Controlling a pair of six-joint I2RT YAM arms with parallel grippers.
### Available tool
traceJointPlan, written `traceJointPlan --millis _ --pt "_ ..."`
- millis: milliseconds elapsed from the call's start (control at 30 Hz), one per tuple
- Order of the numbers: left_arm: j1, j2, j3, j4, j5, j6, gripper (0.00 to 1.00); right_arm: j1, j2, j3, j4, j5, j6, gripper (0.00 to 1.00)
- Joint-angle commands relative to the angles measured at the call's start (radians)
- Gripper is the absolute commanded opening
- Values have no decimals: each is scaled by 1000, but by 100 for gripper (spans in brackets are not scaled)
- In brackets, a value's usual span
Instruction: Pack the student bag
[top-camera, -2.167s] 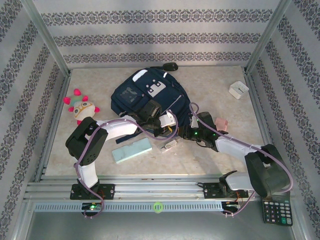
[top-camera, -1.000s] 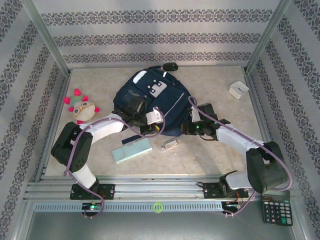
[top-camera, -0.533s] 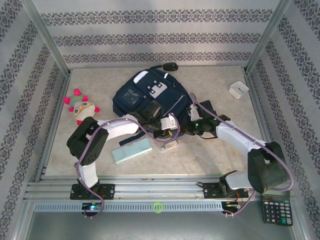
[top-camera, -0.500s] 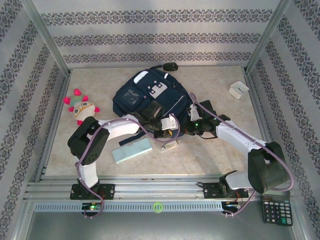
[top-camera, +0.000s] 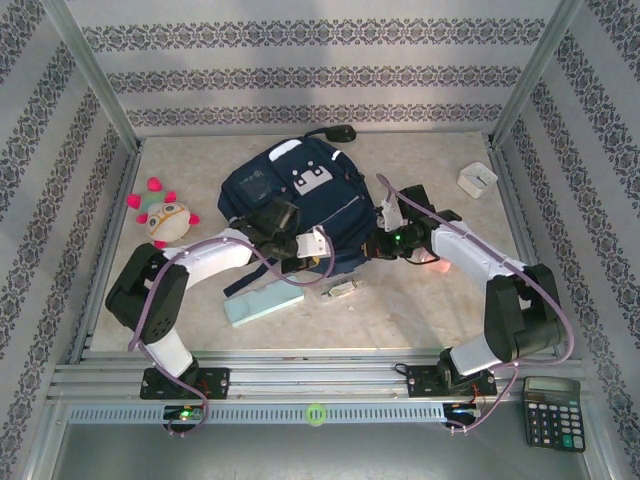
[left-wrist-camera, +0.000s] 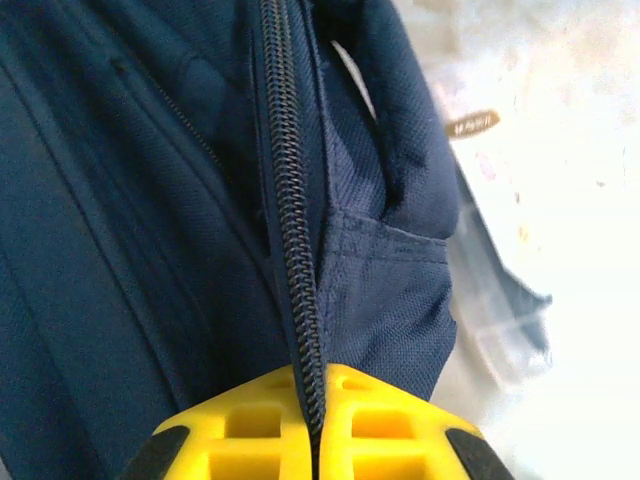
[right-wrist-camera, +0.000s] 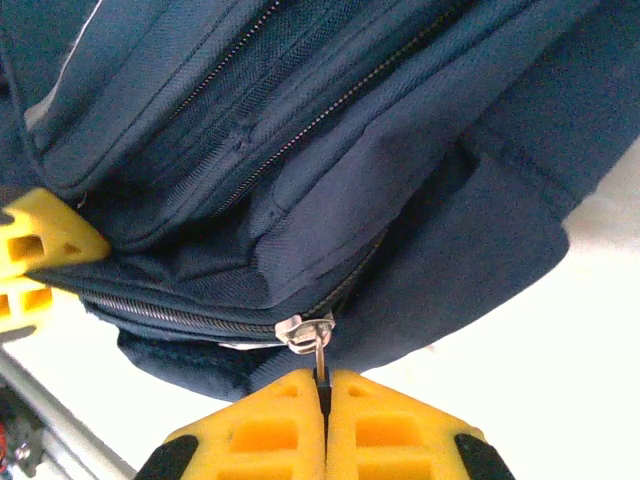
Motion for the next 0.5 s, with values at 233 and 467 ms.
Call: traceJointPlan --millis 233,467 --pt "86 -116 8 -169 -33 7 50 117 -9 -58 141 -89 134 0" --pt "-145 -58 62 14 -172 -250 65 148 -24 -76 190 -67 190 0"
